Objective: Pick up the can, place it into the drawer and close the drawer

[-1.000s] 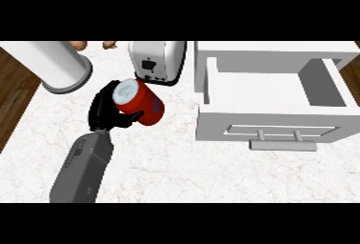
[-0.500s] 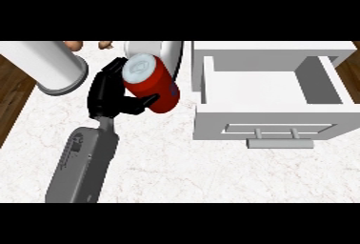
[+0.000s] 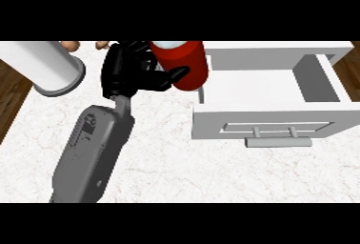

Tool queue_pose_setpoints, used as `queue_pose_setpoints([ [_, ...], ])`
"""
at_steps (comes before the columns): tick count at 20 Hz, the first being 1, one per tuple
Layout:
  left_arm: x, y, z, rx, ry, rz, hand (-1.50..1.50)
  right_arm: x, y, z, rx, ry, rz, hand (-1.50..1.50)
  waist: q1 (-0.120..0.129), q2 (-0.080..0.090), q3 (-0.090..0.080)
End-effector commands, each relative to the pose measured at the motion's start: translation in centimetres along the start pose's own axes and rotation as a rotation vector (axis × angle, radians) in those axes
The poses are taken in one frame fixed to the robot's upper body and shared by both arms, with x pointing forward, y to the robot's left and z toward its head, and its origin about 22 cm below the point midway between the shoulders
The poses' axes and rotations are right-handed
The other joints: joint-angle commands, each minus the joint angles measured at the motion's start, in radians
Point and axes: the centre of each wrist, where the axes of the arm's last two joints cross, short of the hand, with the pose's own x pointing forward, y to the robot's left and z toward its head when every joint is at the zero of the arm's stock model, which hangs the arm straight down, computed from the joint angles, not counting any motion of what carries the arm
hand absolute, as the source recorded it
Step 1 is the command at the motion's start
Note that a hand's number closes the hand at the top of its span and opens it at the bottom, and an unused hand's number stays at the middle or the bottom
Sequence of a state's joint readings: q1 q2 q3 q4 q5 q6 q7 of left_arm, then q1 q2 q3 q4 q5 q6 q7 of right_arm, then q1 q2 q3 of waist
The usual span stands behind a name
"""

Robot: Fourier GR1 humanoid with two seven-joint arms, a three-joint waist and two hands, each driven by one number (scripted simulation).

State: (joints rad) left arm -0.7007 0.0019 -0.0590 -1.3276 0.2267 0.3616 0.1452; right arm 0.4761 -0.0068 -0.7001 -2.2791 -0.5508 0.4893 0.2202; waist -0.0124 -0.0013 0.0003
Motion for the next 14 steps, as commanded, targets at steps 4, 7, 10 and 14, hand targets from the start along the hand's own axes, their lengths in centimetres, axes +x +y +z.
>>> queue_pose_setpoints([
  [4,1.4,-4.1,-1.5,0.0,0.019,0.009,1.5,1.0,1.6,0.2,0.011,-0.007,-0.001,-1.5,-0.011,0.002,0.0],
  [7,2.9,-5.5,-2.9,-0.002,-0.015,-0.017,1.5,1.3,1.0,0.5,0.034,0.02,-0.003,-1.5,-0.013,0.002,0.0],
  [10,3.9,-7.5,-3.4,-0.013,-0.002,-0.011,1.5,0.1,0.8,-1.6,0.001,-0.012,-0.015,-1.5,-0.006,0.003,0.0],
  [14,3.0,-9.3,-3.7,-0.013,0.0,-0.043,1.5,-1.1,0.1,-1.1,0.014,-0.02,-0.025,-1.5,-0.015,0.003,0.0],
])
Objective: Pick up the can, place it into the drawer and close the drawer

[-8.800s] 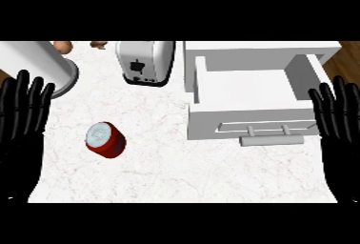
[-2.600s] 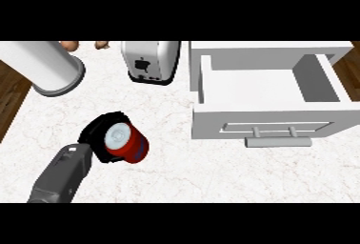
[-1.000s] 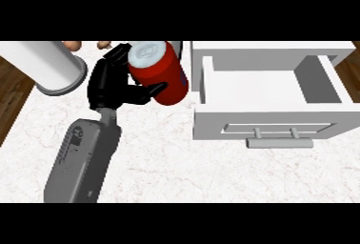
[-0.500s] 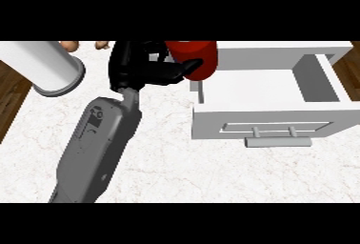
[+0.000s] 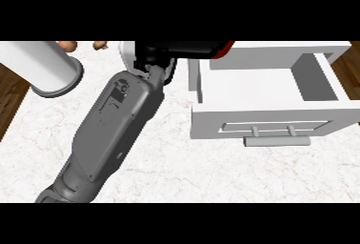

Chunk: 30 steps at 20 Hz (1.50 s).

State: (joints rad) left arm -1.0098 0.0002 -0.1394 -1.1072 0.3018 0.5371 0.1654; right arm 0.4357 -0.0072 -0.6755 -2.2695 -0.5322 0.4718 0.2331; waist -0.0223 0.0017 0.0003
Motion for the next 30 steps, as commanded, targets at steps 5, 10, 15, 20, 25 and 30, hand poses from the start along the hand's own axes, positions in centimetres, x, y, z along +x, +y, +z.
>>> queue_pose_setpoints([
  [5,1.4,-4.2,-1.9,0.004,0.017,-0.028,1.5,0.4,0.4,0.4,0.01,0.0,-0.013,-1.5,-0.019,0.002,0.0],
  [10,-0.3,-4.5,-2.5,0.0,0.016,-0.035,1.5,1.1,1.0,-1.3,0.033,-0.01,0.001,-1.5,-0.022,0.006,0.0],
  [15,-0.1,-5.3,-3.2,-0.023,0.039,-0.048,1.5,-0.1,-0.6,-1.3,0.016,0.001,0.002,-1.5,-0.024,0.006,0.001],
  [20,-0.1,-6.7,-3.2,0.014,0.03,-0.075,1.5,1.1,-0.2,-0.8,0.026,-0.021,-0.002,-1.5,-0.052,0.01,0.001],
  [25,-0.7,-7.2,-3.1,0.03,0.065,-0.104,1.5,1.2,1.5,-2.1,0.048,-0.02,-0.006,-1.5,-0.053,0.014,0.001],
  [30,-1.8,-6.6,-3.5,0.036,0.097,-0.115,1.5,1.1,1.2,-1.8,0.042,-0.006,-0.007,-1.5,-0.053,0.014,0.001],
])
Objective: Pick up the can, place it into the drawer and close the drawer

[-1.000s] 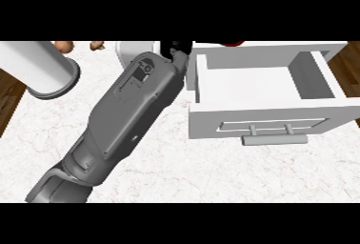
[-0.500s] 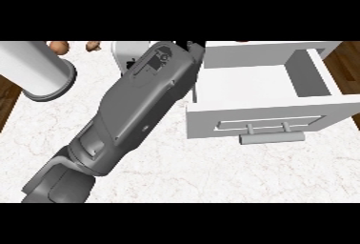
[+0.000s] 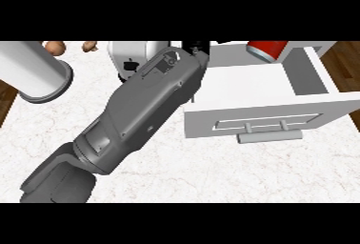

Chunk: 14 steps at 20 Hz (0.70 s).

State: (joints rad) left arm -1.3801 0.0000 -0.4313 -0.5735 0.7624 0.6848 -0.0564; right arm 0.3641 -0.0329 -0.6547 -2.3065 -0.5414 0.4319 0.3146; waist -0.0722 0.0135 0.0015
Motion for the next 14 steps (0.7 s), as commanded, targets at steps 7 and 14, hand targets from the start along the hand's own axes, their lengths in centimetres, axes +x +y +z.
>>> queue_pose_setpoints([
  [7,-1.4,0.0,-0.3,0.06,0.017,-0.084,-1.5,0.0,-0.4,-0.8,0.005,-0.009,0.003,-1.5,-0.02,0.006,0.001],
  [14,-3.5,0.6,0.1,0.105,0.024,-0.095,-1.5,-1.1,-0.2,-1.0,0.006,0.008,-0.003,-1.5,-0.01,0.005,0.001],
])
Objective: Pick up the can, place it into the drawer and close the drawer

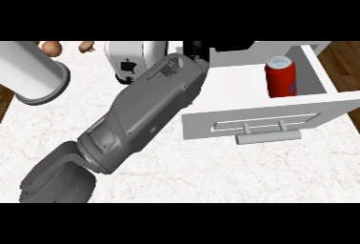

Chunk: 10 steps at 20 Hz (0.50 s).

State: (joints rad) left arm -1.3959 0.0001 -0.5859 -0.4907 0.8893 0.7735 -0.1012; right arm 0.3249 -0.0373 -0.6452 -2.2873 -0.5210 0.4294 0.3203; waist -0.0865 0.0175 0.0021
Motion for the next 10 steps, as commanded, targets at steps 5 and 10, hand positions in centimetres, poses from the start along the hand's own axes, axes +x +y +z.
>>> queue_pose_setpoints([
  [5,-0.9,-0.1,0.4,0.031,-0.012,-0.005,-1.5,-0.2,0.1,-0.8,0.004,-0.017,0.013,-1.5,-0.007,0.004,0.0],
  [10,-1.9,0.8,-0.2,0.058,-0.015,0.032,-1.5,0.9,-0.1,-0.8,0.025,-0.047,0.049,-1.5,-0.007,0.005,0.0],
])
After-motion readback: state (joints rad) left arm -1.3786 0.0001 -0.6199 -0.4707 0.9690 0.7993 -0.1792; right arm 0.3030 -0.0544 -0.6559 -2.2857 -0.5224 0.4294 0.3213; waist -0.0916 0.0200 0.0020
